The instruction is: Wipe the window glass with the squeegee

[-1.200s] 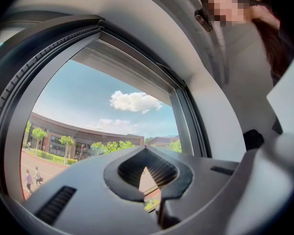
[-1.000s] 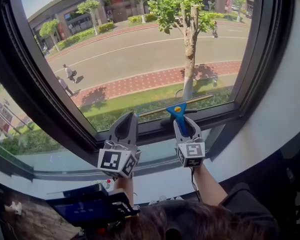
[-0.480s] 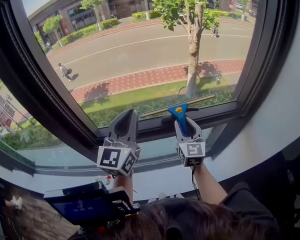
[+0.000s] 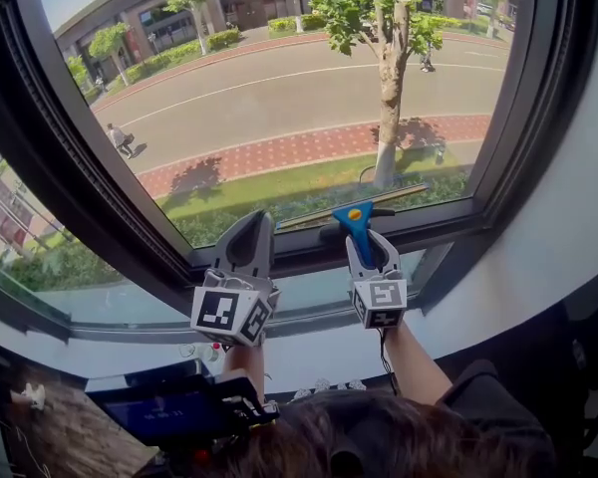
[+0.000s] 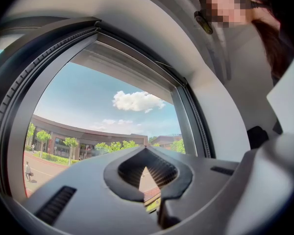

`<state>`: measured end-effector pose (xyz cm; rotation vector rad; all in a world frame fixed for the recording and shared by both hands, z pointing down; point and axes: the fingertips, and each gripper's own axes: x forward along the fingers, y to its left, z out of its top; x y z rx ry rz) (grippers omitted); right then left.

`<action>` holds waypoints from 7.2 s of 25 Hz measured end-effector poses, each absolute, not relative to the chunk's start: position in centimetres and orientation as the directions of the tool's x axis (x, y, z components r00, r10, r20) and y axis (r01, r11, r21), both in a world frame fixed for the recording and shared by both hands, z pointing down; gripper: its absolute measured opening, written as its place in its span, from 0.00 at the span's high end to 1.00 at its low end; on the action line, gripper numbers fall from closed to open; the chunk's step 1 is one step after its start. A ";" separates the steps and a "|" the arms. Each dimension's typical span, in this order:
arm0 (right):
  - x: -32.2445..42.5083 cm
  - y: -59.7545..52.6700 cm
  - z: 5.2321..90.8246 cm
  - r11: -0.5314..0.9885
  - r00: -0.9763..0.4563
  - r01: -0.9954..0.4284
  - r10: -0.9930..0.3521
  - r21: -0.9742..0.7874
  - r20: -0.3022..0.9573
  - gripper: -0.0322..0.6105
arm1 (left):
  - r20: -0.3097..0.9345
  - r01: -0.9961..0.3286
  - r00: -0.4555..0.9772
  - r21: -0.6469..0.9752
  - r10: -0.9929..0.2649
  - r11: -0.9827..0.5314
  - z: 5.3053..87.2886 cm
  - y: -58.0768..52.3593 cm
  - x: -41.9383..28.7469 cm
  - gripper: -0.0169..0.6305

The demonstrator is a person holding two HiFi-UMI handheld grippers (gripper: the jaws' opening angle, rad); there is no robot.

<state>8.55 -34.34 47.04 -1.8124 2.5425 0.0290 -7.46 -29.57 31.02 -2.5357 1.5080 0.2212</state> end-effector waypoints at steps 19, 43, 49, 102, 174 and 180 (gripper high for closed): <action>8.4 -31.9 42.8 0.384 -0.385 -0.922 -0.923 -0.055 0.012 0.73 | -0.200 -0.947 0.322 -0.084 -0.925 -0.311 32.4 -27.3 -11.3 0.97; -4.0 -27.0 18.7 0.309 -0.272 -0.951 -0.857 -0.013 -0.438 0.73 | -0.204 -0.893 0.450 -0.108 -0.870 -0.436 32.3 -26.3 -24.1 0.97; -6.6 -26.4 10.3 0.314 -0.262 -0.949 -0.783 0.004 -0.564 0.73 | -0.194 -0.871 0.492 -0.103 -0.849 -0.481 32.5 -25.9 -24.9 0.97; -12.5 -33.7 -8.5 0.373 -0.310 -0.926 -0.683 0.049 -0.661 0.73 | -0.249 -0.873 0.486 -0.093 -0.837 -0.479 29.5 -25.6 -24.1 0.97; -14.1 -33.7 9.9 0.403 -0.362 -0.914 -0.765 0.043 -0.533 0.73 | -0.221 -0.876 0.480 -0.068 -0.849 -0.477 29.2 -25.4 -23.7 0.97; -14.0 -33.5 12.2 0.400 -0.355 -0.916 -0.784 0.024 -0.509 0.73 | -0.219 -0.877 0.478 -0.065 -0.851 -0.476 29.3 -25.4 -23.7 0.97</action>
